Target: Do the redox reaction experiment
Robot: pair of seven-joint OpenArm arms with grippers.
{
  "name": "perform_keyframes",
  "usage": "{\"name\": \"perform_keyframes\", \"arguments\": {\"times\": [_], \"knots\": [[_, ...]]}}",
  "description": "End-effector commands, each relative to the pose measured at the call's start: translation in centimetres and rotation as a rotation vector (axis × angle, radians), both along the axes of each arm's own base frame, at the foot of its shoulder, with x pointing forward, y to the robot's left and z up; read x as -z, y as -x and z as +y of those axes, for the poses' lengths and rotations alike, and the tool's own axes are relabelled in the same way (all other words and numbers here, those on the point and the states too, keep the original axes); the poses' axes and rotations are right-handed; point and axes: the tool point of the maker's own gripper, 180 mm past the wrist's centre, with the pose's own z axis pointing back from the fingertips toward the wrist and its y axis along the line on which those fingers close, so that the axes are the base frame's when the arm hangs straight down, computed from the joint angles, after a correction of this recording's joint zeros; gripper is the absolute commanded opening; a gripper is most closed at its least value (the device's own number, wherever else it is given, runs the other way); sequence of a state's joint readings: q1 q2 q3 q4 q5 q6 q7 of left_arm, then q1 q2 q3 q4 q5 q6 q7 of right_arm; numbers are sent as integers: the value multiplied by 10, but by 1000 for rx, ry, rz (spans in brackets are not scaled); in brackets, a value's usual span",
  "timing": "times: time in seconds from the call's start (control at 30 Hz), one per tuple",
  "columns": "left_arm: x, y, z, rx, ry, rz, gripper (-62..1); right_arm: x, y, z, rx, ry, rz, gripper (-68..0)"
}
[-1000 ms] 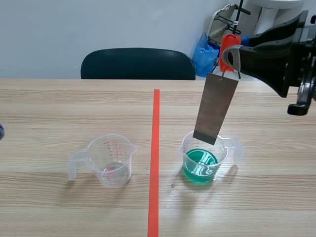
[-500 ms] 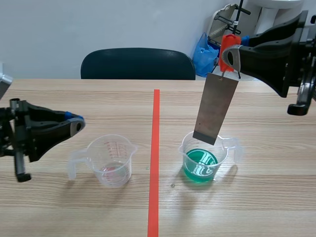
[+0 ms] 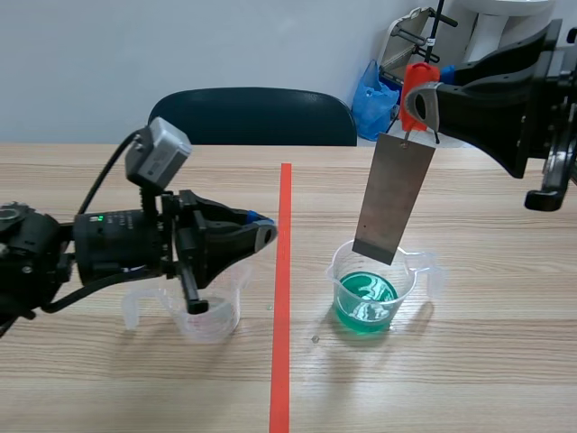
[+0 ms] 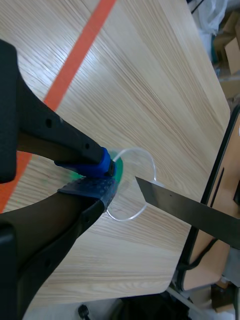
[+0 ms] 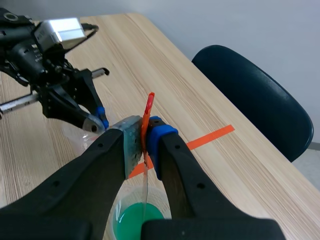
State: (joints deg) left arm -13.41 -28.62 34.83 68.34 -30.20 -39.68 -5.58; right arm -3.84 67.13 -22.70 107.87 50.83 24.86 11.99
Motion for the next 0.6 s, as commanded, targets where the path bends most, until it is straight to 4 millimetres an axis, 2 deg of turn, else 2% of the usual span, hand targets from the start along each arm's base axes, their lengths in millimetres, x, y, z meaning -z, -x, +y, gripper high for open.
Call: {"name": "perform_keyframes", "arguments": {"times": [0.0,0.23,0.57], "knots": [[-8,-2,-9,6,36,-8,-583,-13,-3,0,0,-27,-32,-669],[-3,-4,-30,17,61,21,-583,-13,-3,0,0,-27,-32,-669],[-2,-9,-30,-8,61,19,-583,-13,-3,0,0,-27,-32,-669]]}}
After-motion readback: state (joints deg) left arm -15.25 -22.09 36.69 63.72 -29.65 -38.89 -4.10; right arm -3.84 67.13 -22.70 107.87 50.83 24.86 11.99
